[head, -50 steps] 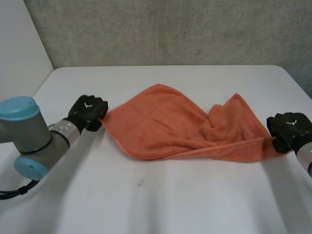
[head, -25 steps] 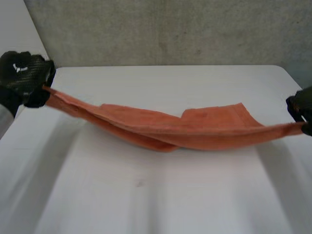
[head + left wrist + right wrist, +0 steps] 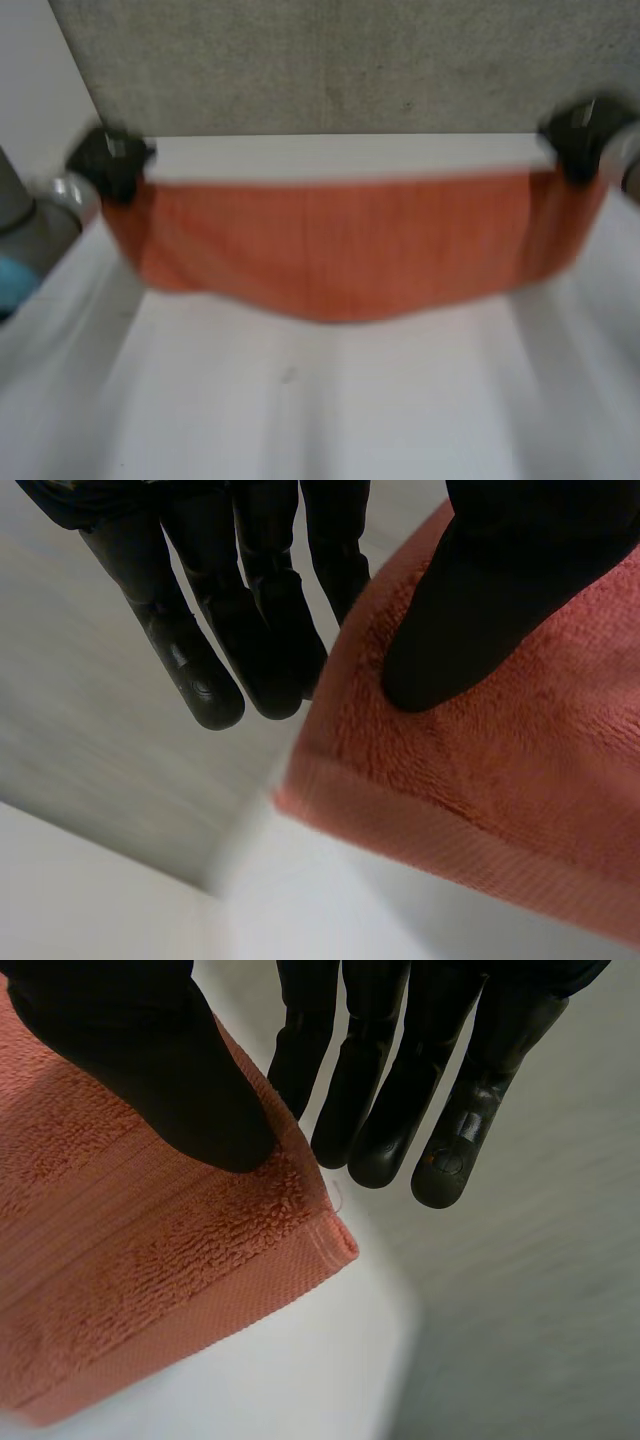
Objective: Fold the laundry
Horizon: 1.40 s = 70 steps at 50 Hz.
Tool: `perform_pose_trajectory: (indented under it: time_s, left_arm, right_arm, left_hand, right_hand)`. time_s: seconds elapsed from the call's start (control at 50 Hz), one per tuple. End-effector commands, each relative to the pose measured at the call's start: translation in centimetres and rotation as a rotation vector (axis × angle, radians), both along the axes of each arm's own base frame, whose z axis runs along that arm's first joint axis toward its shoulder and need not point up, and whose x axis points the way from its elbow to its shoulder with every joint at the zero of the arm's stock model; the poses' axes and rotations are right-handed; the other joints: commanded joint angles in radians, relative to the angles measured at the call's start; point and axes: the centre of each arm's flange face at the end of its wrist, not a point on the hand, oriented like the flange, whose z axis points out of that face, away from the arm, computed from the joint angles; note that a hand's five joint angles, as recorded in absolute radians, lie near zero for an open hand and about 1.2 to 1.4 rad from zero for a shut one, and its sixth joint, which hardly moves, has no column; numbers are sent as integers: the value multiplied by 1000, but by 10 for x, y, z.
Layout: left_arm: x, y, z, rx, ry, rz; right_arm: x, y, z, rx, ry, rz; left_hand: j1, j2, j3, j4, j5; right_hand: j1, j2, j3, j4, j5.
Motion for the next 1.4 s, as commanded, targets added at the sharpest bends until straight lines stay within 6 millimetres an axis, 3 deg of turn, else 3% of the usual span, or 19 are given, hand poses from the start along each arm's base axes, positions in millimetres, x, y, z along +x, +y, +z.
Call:
perform_pose_trajectory:
  time_s: [0.02,0.06,0.12,0.22,0.4,0.46,0.54,0.64,0.7,0.84,0.86,0.88,0.94,1.02,1.12,1.14,1.18,1.26,1.4]
  left_arm:
    - [-6,-27,170,-697,289,38]
    - [-1,-20,187,-740,363,36]
    - [0,-16,178,-684,394,26]
    - [0,-16,131,-541,370,4]
    - [-2,-5,8,-187,304,6]
    - [-1,3,-32,-74,282,22]
    - [1,17,-64,27,260,34]
    - [4,30,-75,81,252,46]
    - [11,37,-65,70,254,59]
    - [24,67,-1,-15,264,75]
    - [27,75,18,-42,269,81]
    - [28,75,18,-42,269,81]
    - [42,93,69,-125,276,104]
    - [41,102,91,-142,270,46]
    - [40,97,85,-102,263,24]
    - [40,83,61,-18,257,35]
    - [40,74,43,45,248,45]
    - [38,50,-12,216,172,62]
    - [33,27,-68,360,10,92]
  right_arm:
    - [12,-7,145,-612,-303,23]
    - [9,6,166,-695,-340,34]
    - [7,18,159,-662,-332,37]
    - [10,14,106,-497,-299,37]
    - [21,15,-1,-179,-244,69]
    - [30,20,-53,-29,-214,105]
    - [31,21,-95,88,-190,96]
    - [28,21,-102,112,-185,82]
    - [22,27,-70,57,-190,74]
    - [13,69,3,45,-153,82]
    - [8,78,17,54,-144,74]
    - [4,82,23,61,-138,66]
    - [-11,94,41,80,-95,30]
    - [-26,98,60,37,-47,-9]
    - [-25,90,41,98,-36,-13]
    - [-22,82,22,161,-25,-8]
    - [-20,66,-13,272,-6,-13]
    - [-20,52,-55,393,16,-28]
    - [-6,28,-111,491,55,-23]
  left_hand:
    - [263,200,203,200,265]
    - [263,200,203,200,265]
    - [263,200,203,200,265]
    - [263,200,203,200,265]
    - [263,200,203,200,265]
    - [263,200,203,200,265]
    - [263,200,203,200,265]
    - [263,200,203,200,265]
    - [263,200,203,200,265]
    - [263,200,203,200,265]
    - [263,200,203,200,265]
    - [263,200,203,200,265]
    - [263,200,203,200,265]
    - [263,200,203,200,265]
    - [263,200,203,200,265]
    - [263,200,203,200,265]
    - [263,200,203,200,265]
    - [263,200,203,200,265]
    - [263,200,203,200,265]
  right_hand:
    - [422,226,214,205,236]
    - [422,226,214,205,236]
    - [422,226,214,205,236]
    - [422,226,214,205,236]
    - [422,226,214,205,236]
    - [422,226,214,205,236]
    - [422,226,214,205,236]
    - [422,226,214,205,236]
    - [422,226,214,205,236]
    - [422,226,214,205,236]
    - [422,226,214,205,236]
    - [422,226,214,205,236]
    - [422,226,214,205,236]
    - [422,226,214,205,236]
    - [422,226,214,205,236]
    - [422,226,214,205,236]
    - [422,226,214,205,236]
    - [422,226,214,205,236]
    - [422,226,214,205,236]
